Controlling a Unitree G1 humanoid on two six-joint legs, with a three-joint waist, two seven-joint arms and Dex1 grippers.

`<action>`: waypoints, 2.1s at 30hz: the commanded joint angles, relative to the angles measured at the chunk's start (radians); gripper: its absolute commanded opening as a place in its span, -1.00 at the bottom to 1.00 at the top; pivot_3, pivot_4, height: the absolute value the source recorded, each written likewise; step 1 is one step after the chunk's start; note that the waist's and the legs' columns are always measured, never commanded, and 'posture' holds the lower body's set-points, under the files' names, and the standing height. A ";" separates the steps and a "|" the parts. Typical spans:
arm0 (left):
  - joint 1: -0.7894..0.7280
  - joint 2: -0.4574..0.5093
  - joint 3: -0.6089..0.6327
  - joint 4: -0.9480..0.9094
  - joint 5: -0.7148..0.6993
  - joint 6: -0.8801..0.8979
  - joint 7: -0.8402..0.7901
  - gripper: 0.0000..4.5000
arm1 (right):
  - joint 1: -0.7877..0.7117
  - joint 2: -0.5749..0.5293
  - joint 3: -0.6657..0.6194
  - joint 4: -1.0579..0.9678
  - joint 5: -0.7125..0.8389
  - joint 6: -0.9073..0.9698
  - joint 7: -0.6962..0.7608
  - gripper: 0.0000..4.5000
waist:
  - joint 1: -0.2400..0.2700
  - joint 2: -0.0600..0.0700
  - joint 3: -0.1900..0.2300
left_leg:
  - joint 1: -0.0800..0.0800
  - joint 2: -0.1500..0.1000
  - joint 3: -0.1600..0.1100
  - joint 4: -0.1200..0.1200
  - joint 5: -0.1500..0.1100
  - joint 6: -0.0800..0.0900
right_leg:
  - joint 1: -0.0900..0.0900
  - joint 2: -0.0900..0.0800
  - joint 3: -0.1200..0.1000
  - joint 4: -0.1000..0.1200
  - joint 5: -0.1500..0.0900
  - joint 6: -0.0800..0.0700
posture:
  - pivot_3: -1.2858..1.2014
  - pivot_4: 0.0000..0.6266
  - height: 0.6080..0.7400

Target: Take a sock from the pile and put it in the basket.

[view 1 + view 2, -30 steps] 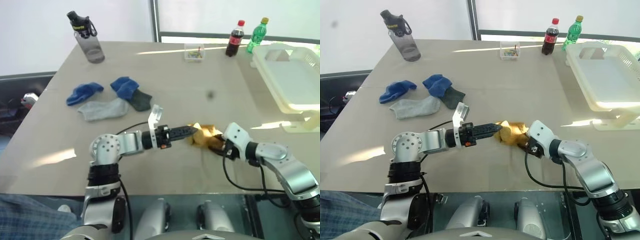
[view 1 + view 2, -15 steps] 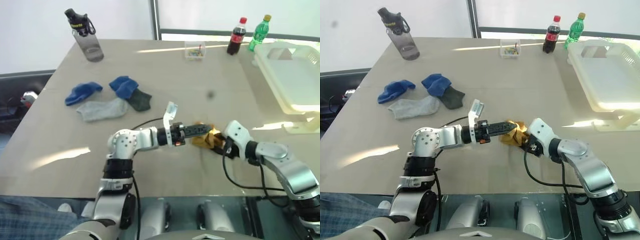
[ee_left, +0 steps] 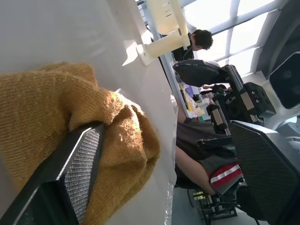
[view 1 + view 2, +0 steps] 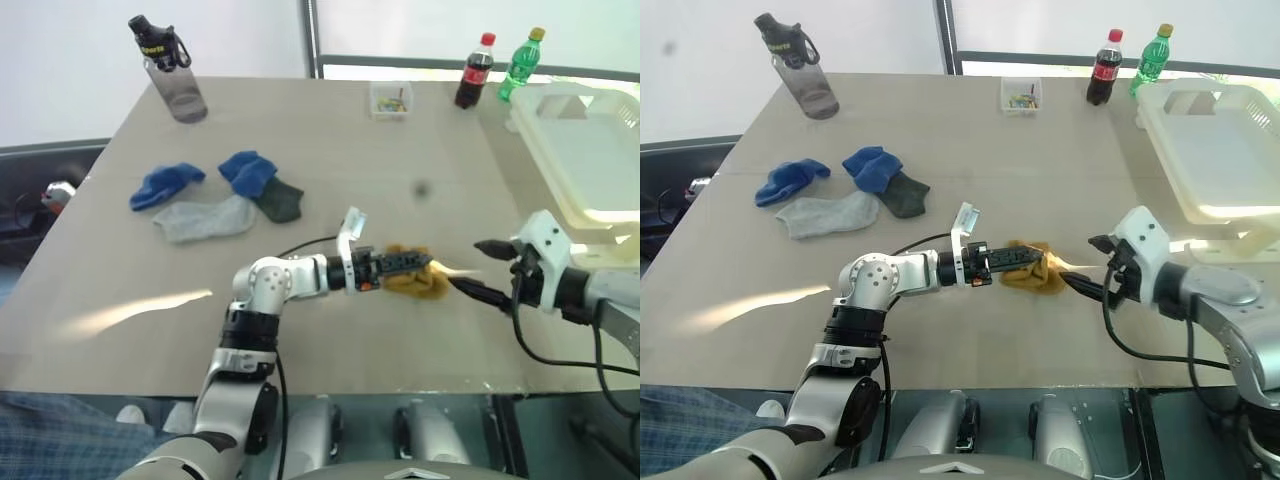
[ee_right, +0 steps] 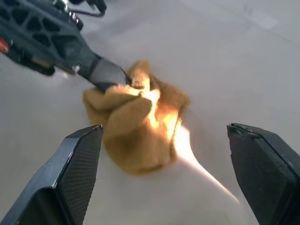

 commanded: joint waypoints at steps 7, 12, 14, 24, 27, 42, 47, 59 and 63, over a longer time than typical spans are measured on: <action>-0.016 -0.015 -0.004 -0.010 0.001 -0.014 -0.040 1.00 | -0.065 0.197 0.026 0.050 0.079 0.130 -0.188 0.95 | 0.003 0.001 0.000 | -0.007 -0.002 0.000 0.001 0.000 0.000 | -0.006 -0.001 0.000 0.000 0.000 0.000 | 0.03 -0.52 1.00; -0.013 -0.011 -0.008 -0.019 0.001 -0.012 -0.047 1.00 | -0.037 0.136 0.112 0.113 -0.015 0.078 -0.200 0.95 | 0.001 0.002 0.000 | -0.011 -0.002 0.000 0.002 0.000 0.000 | -0.011 0.001 0.000 0.002 0.000 0.000 | 0.03 -0.52 1.00; -0.012 -0.008 -0.004 -0.021 0.000 -0.012 -0.047 1.00 | -0.027 0.114 0.134 0.131 -0.042 0.057 -0.194 0.95 | 0.001 0.002 0.000 | -0.011 -0.002 0.000 0.003 0.001 0.000 | -0.011 0.005 0.000 0.002 0.000 0.000 | 0.03 -0.52 1.00; 0.000 0.033 -0.012 -0.101 -0.006 -0.042 -0.092 1.00 | -0.010 0.041 0.253 0.197 -0.139 -0.039 -0.177 0.95 | 0.000 0.001 -0.001 | -0.009 -0.002 0.000 0.005 0.001 0.000 | -0.008 0.005 0.000 0.003 0.001 0.001 | 0.03 -0.52 1.00; 0.026 0.123 -0.061 -0.219 0.049 -0.130 -0.163 1.00 | -0.009 0.034 0.272 0.205 -0.152 -0.047 -0.176 0.95 | -0.002 0.001 -0.001 | -0.008 -0.001 0.000 0.005 0.001 0.000 | -0.008 0.005 0.000 0.003 0.001 0.001 | 0.03 -0.52 1.00; 0.193 0.504 -0.165 -0.449 0.398 -0.704 -0.415 1.00 | -0.033 0.068 0.284 0.251 -0.155 -0.071 -0.168 0.57 | -0.002 0.001 -0.002 | 0.006 0.000 0.000 0.000 0.000 0.000 | 0.006 -0.001 0.001 0.000 0.000 -0.001 | 0.03 -0.52 1.00; 0.193 0.562 -0.126 -0.421 0.419 -0.738 -0.425 1.00 | -0.048 0.078 0.284 0.269 -0.161 -0.090 -0.162 -0.53 | -0.002 0.001 -0.002 | 0.005 0.000 0.000 -0.002 0.000 0.000 | 0.003 -0.002 0.001 0.000 0.000 0.000 | 0.03 -0.52 1.00; 0.211 0.589 -0.059 -0.432 0.388 -0.793 -0.473 1.00 | -0.056 0.051 0.297 0.259 -0.163 -0.109 -0.111 -1.00 | -0.004 0.001 -0.002 | 0.004 0.000 0.000 -0.002 -0.001 0.001 | 0.002 -0.002 0.001 0.000 0.000 0.000 | 0.03 -0.52 1.00; 0.217 0.594 -0.053 -0.435 0.383 -0.790 -0.490 1.00 | -0.063 0.029 0.274 0.224 -0.139 -0.098 -0.084 -1.00 | 0.000 0.001 -0.002 | 0.004 0.000 0.000 -0.002 -0.001 0.001 | 0.002 -0.002 0.001 0.000 0.000 0.000 | 0.03 -0.52 1.00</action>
